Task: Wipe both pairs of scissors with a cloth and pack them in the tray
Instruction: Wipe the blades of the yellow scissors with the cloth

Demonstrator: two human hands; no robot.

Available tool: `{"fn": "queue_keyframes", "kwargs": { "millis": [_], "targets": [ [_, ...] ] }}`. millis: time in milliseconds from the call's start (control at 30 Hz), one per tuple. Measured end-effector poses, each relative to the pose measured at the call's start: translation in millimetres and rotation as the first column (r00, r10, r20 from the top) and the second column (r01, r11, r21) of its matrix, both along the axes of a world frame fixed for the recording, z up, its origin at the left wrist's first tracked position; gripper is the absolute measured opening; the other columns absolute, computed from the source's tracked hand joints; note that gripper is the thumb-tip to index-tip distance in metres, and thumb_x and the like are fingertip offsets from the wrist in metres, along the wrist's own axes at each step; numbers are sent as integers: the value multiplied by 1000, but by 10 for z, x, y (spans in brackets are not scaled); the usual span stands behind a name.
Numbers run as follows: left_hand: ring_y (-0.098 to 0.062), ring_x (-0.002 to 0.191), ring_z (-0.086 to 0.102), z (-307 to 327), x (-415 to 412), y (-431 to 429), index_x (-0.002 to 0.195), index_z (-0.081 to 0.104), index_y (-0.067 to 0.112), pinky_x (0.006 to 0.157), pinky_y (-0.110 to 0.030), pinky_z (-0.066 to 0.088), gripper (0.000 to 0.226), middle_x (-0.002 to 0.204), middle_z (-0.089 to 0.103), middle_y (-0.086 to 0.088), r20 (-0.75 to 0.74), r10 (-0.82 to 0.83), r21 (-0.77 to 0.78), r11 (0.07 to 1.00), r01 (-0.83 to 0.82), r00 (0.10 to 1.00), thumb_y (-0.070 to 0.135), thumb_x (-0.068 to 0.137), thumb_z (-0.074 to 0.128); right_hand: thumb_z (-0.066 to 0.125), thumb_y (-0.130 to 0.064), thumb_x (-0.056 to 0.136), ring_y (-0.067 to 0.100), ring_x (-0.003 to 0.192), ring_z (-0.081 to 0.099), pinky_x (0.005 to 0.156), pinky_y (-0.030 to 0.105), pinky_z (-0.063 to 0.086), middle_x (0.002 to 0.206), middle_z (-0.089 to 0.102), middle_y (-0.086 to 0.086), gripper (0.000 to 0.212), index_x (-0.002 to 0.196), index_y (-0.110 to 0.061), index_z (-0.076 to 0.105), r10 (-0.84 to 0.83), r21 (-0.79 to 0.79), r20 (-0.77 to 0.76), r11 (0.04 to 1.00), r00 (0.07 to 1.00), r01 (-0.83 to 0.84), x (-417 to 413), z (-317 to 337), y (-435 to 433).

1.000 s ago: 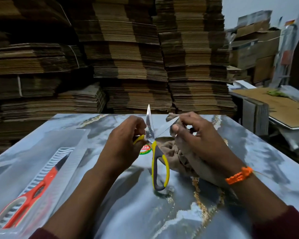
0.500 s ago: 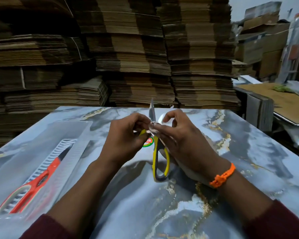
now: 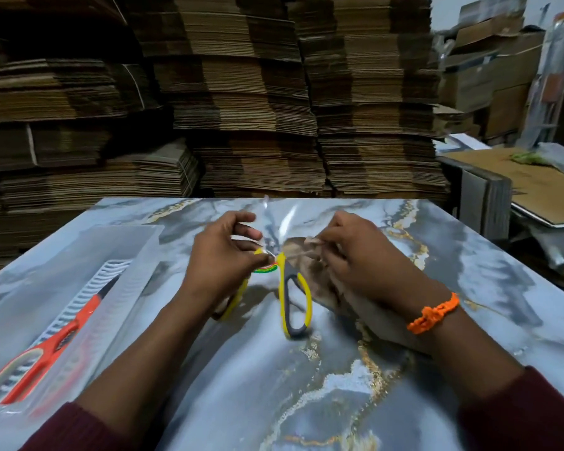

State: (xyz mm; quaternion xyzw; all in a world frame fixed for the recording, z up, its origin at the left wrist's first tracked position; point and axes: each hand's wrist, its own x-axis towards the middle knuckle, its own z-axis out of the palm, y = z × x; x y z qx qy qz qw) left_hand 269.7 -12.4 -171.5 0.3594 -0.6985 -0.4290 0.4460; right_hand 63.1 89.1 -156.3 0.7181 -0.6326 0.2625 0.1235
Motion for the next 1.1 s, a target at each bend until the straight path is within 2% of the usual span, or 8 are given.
{"fn": "queue_keyframes", "kwargs": {
  "millis": [200,267,333,500,633,700,933,1100],
  "targets": [
    [-14,68,74,60,67,-26,99,72,1,64,-20,57,27,83,77,-8,-258,29,349,935,65,966,-5,74,82,77,-18,84,17,88,71,76,31,54,88,76,0,9,92,-18,80,-343,-150,249,911,906,385,-599,86,95],
    [-15,72,76,53,28,20,96,74,-1,69,-21,57,18,83,79,-9,-292,-38,409,899,160,956,-3,79,78,85,-19,74,10,84,73,72,14,53,85,76,-5,21,93,-19,76,-308,-189,454,884,836,428,-525,70,56],
    [-15,71,77,72,0,54,96,73,1,61,-17,58,18,81,80,-9,-304,-51,451,872,191,951,-4,80,77,90,-30,70,11,90,74,80,26,61,96,76,-2,41,103,-21,67,-198,-67,611,952,766,299,-315,8,-17],
    [-18,59,76,116,-9,137,99,74,10,48,-20,55,13,75,78,-8,-276,-87,464,860,212,957,3,88,71,48,-69,96,41,157,2,125,56,7,172,-6,14,88,163,-23,17,-290,603,-155,729,944,324,-25,-235,-119],
    [-13,44,63,117,-28,152,109,72,19,42,-19,49,17,68,76,-3,-216,-60,474,866,159,975,11,95,67,51,-12,101,34,115,57,84,32,41,119,53,15,19,112,-12,67,-240,466,-209,828,948,312,-204,-221,-180],
    [-13,44,61,107,-54,176,111,71,19,43,-20,51,20,69,76,-5,-190,-104,472,862,184,976,9,94,67,57,5,88,30,96,64,76,30,48,104,63,8,28,101,-11,76,-274,414,-191,848,943,331,-463,-186,-198],
    [-16,51,64,54,-152,176,121,69,21,55,-26,54,31,81,78,-11,-170,-130,479,855,197,977,9,92,70,77,-4,71,31,83,72,75,37,60,76,74,6,15,64,-17,72,-661,244,6,729,750,640,-1874,124,-16],
    [-14,47,63,11,-204,239,123,69,21,49,-21,55,34,74,76,-8,-141,-132,479,858,185,981,8,91,72,71,-16,88,28,76,62,64,29,48,84,69,16,15,82,-3,73,-693,399,49,673,719,622,-2082,206,-83]
  ]
}}
